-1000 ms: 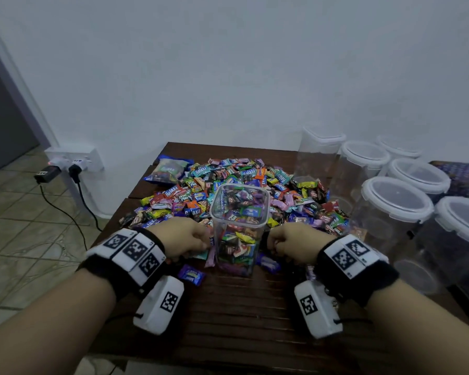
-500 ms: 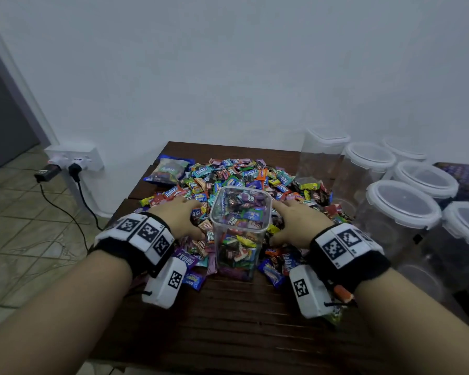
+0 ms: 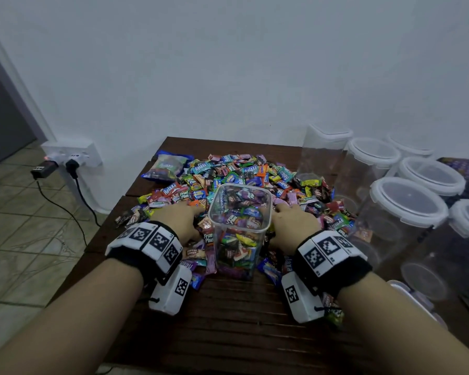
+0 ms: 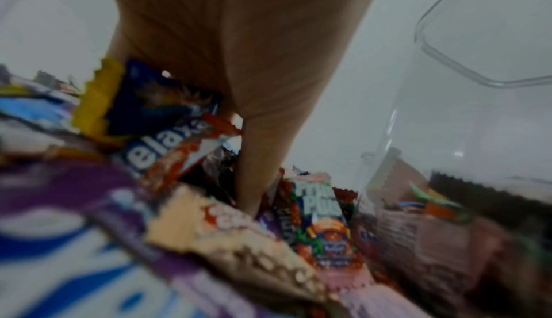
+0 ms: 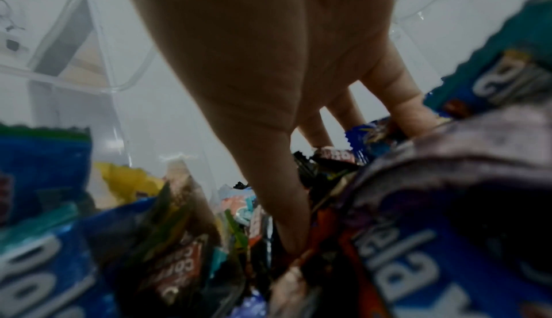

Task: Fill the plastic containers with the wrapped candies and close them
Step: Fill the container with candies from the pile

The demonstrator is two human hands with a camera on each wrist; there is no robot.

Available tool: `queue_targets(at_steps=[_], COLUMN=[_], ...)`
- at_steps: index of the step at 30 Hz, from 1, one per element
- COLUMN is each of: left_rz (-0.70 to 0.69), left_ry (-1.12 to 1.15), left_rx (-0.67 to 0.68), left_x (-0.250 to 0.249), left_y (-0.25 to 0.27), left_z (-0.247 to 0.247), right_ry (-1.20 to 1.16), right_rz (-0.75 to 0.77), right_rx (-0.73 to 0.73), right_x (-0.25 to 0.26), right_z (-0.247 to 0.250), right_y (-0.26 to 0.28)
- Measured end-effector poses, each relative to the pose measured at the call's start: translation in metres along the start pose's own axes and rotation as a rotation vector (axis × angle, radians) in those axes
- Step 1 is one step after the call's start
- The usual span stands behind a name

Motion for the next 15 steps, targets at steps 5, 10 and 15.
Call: queue_targets(at_steps=[5,10,15], left_rz=[0.014,0.047,0.050], left_ry=[0.095,0.141,0.168], left_rx=[-0.127,-0.149,-0.196], left_x=[-0.0030,-0.0013,-0.0001], left_y=[0.0021,0.0037,0.0062], left_z=[0.0015,0.0043,0.0074], right_ry=[-0.056,-0.102,-0.153], right_rz=[-0.005,-0.007,-0.006], right_rx=[-0.071,-0.119,-0.147], right_x=[-0.0020,-0.0051,-0.0064], right_z=[-0.0013,-0.0003,0.0017], right_y=[-0.0020,-0.0020,-0.0023])
Point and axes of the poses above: each hand's wrist, its own y-axis away from the middle knuckle, its own z-axis out of the back of the hand, x = y × z, the point moved 1 cm from there along -y, towards the middle knuckle
